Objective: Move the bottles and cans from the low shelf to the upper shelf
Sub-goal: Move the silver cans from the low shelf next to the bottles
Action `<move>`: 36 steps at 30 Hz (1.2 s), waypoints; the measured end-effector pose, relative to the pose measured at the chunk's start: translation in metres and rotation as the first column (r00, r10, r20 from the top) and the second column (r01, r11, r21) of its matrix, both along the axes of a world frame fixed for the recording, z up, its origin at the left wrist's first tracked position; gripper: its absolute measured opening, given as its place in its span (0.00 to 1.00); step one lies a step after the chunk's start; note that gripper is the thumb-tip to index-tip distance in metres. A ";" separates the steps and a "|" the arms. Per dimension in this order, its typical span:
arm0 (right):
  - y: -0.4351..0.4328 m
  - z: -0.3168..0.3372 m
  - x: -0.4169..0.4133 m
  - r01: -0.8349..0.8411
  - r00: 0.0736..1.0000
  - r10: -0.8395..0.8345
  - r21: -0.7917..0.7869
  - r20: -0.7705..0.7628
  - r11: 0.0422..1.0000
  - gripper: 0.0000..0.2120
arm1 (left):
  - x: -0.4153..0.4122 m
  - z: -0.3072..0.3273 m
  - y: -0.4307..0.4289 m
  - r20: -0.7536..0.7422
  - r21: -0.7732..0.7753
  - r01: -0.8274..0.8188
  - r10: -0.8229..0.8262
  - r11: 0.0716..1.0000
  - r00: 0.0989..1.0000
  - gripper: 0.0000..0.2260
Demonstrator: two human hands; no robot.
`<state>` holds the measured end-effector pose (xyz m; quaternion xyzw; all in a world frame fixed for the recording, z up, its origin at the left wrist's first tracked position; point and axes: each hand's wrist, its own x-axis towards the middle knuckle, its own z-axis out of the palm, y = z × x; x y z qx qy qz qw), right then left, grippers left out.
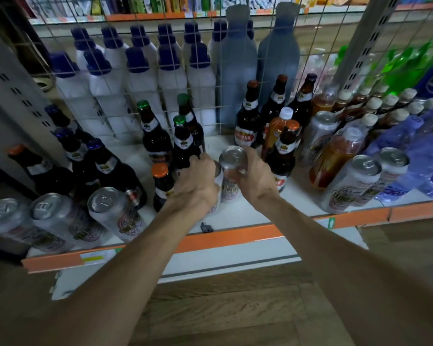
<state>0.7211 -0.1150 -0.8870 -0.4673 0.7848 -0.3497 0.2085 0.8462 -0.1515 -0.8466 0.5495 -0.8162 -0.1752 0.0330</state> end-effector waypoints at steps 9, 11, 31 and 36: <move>0.090 0.167 0.009 0.117 0.993 -0.117 0.030 0.011 0.993 0.22 | 0.011 0.165 0.054 -0.139 0.026 0.095 -0.090 0.995 0.986 0.28; 0.123 0.230 0.021 0.115 0.993 -0.116 0.043 0.022 0.992 0.26 | 0.025 0.229 0.077 -0.164 0.059 0.100 -0.089 0.993 0.982 0.25; 0.302 0.881 0.132 0.030 0.999 -0.027 -0.146 0.022 0.989 0.22 | 0.171 0.873 0.239 -0.248 -0.032 0.015 -0.023 0.999 0.968 0.21; 0.292 0.927 0.135 -0.018 0.999 0.009 -0.216 -0.046 0.976 0.22 | 0.190 0.917 0.241 -0.332 -0.091 -0.018 -0.013 0.996 0.943 0.17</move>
